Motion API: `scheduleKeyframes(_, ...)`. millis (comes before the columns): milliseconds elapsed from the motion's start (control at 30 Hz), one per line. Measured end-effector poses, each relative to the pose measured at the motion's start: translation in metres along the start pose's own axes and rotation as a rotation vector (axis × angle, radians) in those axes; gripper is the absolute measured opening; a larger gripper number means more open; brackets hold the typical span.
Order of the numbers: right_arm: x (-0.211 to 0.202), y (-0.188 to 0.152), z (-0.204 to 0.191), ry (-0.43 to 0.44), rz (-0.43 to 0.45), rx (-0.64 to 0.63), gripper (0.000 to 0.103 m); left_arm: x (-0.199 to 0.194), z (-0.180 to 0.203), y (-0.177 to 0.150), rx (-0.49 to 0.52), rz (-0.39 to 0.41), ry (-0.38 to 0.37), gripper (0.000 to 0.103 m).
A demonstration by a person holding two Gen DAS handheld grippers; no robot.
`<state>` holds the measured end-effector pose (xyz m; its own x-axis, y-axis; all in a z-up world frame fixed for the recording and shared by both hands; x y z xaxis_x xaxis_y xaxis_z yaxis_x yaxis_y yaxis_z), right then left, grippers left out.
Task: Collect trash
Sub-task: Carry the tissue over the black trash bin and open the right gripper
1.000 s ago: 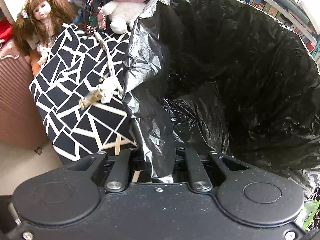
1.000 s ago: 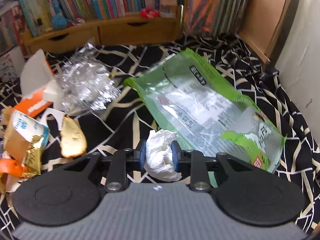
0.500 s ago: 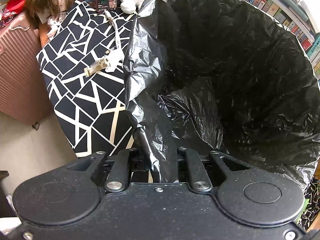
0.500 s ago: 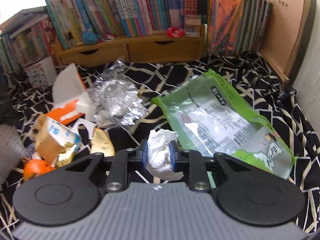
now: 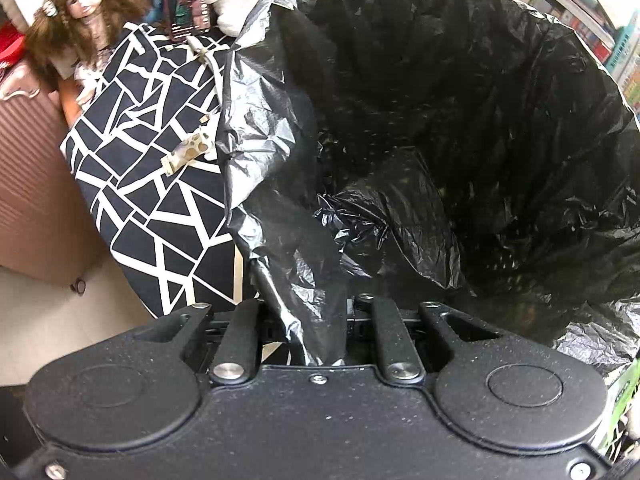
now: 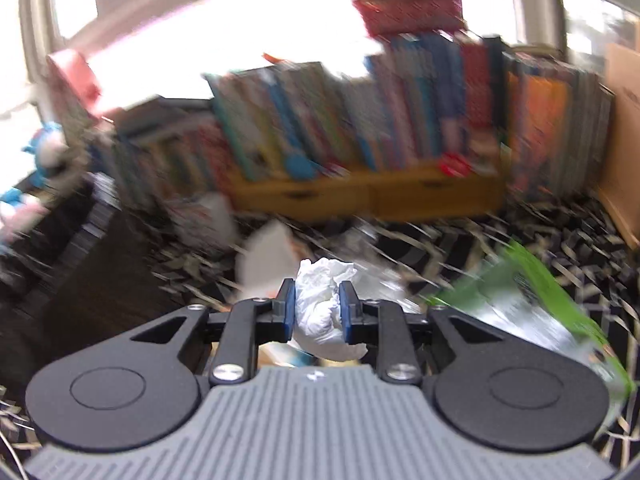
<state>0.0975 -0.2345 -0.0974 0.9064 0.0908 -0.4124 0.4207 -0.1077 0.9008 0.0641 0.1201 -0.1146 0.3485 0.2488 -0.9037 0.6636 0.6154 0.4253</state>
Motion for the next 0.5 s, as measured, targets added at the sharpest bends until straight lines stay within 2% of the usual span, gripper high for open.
scheduleKeyframes(233, -0.019, 0.045, -0.091, 0.220, 0.074, -0.072, 0.027, 0.005, -0.003, 0.006, 0.051, 0.000, -0.029, 0.016)
scheduleKeyframes(500, -0.009, 0.050, -0.185, 0.400, 0.048, -0.156, 0.027, 0.008, -0.004, 0.005, 0.057, 0.000, -0.049, 0.016)
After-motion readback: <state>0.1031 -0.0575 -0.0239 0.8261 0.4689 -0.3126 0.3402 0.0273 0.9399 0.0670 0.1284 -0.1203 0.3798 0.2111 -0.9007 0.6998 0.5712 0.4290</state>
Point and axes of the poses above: each gripper's, at about its wrist camera, not at the fingertips, and x roughly the way its jaws point, z to its right, y to its top, the point moved 7 cm from there along x, roughly the way its jaws point, and after that the axes turned 8 degrees about z, right-handed, at the moved point
